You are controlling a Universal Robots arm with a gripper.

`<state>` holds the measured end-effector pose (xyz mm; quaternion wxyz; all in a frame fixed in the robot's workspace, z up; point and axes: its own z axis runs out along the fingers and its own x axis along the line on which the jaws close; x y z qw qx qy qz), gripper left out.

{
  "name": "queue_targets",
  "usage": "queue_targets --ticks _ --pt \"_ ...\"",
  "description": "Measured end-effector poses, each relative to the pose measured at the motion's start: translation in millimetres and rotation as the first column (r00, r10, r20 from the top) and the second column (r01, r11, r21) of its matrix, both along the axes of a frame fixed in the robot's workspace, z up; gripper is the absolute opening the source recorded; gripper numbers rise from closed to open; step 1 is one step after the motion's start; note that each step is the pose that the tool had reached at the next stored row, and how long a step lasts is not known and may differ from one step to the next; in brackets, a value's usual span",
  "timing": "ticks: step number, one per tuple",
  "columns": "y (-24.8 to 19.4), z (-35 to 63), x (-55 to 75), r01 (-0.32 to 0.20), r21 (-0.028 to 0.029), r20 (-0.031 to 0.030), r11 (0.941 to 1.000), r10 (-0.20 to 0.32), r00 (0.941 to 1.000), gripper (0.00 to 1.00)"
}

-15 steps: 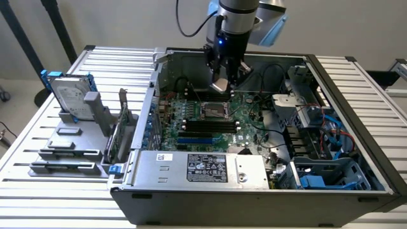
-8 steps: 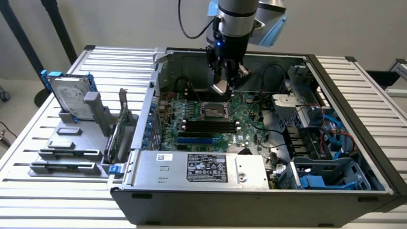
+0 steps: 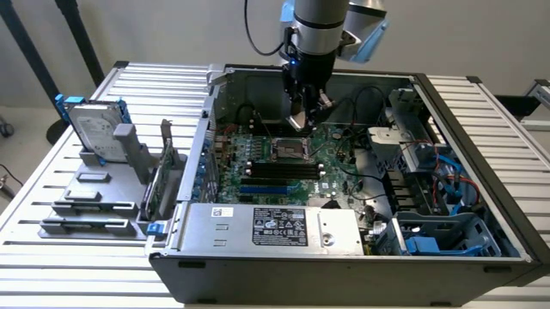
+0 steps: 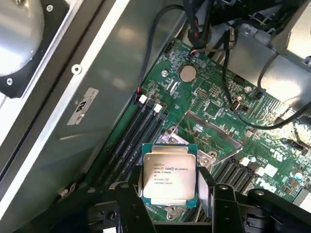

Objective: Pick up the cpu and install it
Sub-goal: 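Place the cpu into insertion slot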

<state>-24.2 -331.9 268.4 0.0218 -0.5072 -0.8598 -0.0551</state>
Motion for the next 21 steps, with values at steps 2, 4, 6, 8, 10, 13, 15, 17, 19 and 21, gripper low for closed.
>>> queue_targets --ticks 2,4,6,8,10,13,15,17,19,21 --pt "0.0 -2.3 0.0 0.037 0.0 0.0 0.9993 -0.037 0.9993 0.54" --pt "0.0 -4.5 0.0 0.073 -0.0001 0.0 0.9973 -0.073 0.9973 0.54" --pt "0.0 -6.4 0.0 0.109 -0.0001 -0.0001 0.9941 -0.109 0.9941 0.54" --pt "0.0 -8.0 0.0 0.145 -0.0002 -0.0017 0.9894 -0.145 0.9894 0.54" --pt "0.0 -9.0 0.0 0.173 -0.0014 -0.0092 0.9849 -0.173 0.9849 0.54" --pt "0.0 -10.3 0.0 0.207 -0.0055 -0.0302 0.9784 -0.207 0.9779 0.54" --pt "0.0 -11.0 0.0 0.228 -0.0085 -0.0432 0.9737 -0.228 0.9728 0.54" --pt "0.0 -12.0 -0.2 0.246 -0.0104 -0.0513 0.9693 -0.246 0.9679 0.54" --pt "-0.1 -13.8 -1.1 0.253 -0.0111 -0.054 0.9673 -0.253 0.9658 0.54" --pt "-0.2 -16.4 -2.9 0.258 -0.0115 -0.0551 0.966 -0.259 0.9644 0.54"
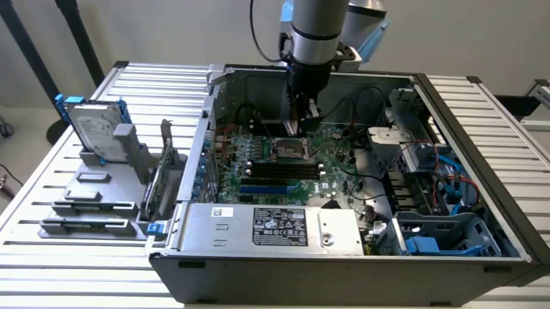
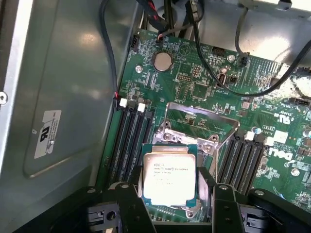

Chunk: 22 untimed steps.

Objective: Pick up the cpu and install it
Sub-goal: 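Place the cpu into insertion slot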

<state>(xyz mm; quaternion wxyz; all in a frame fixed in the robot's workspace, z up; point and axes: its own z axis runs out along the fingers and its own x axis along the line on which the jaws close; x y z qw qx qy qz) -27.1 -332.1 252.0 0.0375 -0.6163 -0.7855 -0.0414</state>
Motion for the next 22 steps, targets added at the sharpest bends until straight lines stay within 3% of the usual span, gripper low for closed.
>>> queue_targets --ticks 16,22 --pt "-0.1 -19.4 -9.1 0.088 -0.0009 -0.0043 0.9961 -0.088 0.9961 0.54" --pt "-0.1 -19.9 -11.3 0.141 -0.0009 -0.0043 0.99 -0.141 0.99 0.54"
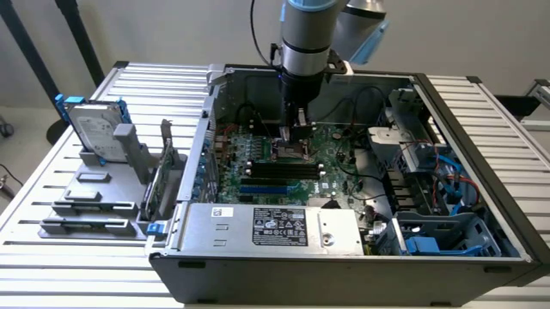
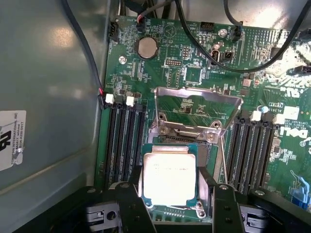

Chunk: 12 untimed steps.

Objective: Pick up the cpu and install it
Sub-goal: 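Place the cpu into insertion slot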

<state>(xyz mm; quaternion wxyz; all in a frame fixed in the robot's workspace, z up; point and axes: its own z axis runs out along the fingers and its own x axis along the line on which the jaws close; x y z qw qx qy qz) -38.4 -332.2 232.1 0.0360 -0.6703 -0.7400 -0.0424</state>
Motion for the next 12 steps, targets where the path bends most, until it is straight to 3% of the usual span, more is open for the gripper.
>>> queue_targets --ticks 12 --pt "-2.0 -1.4 -7.5 0.056 0.0 0.0001 0.9984 -0.056 0.9984 0.54"
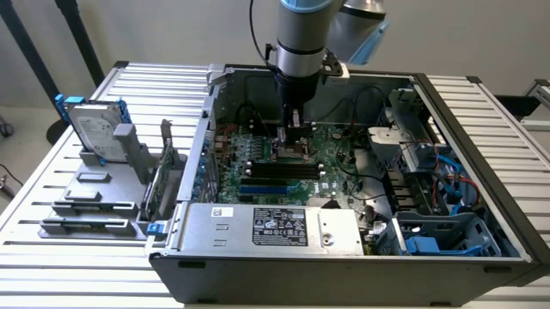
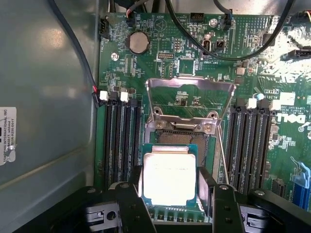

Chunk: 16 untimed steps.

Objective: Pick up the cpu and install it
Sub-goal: 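Place the cpu into insertion slot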

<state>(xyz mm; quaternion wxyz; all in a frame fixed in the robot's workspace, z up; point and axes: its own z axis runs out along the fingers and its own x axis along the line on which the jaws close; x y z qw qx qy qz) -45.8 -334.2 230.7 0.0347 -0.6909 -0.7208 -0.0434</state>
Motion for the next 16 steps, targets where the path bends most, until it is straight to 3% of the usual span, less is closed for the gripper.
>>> queue_targets --ticks 5,10,13,15,16 --pt "-2.4 -0.6 -0.2 0.024 -0.0055 0.0005 0.9997 -0.024 0.9997 0.54" --pt "-4.2 -0.9 -0.4 0.047 -0.0227 0.0062 0.9986 -0.047 0.9989 0.54" --pt "-4.7 -1.1 -0.8 0.056 -0.0296 0.0143 0.998 -0.056 0.9983 0.54" --pt "-4.8 -1.4 -2.5 0.059 -0.0335 0.0257 0.9977 -0.058 0.998 0.54" --pt "-4.8 -1.5 -3.5 0.061 -0.0339 0.0284 0.9976 -0.06 0.9978 0.54"
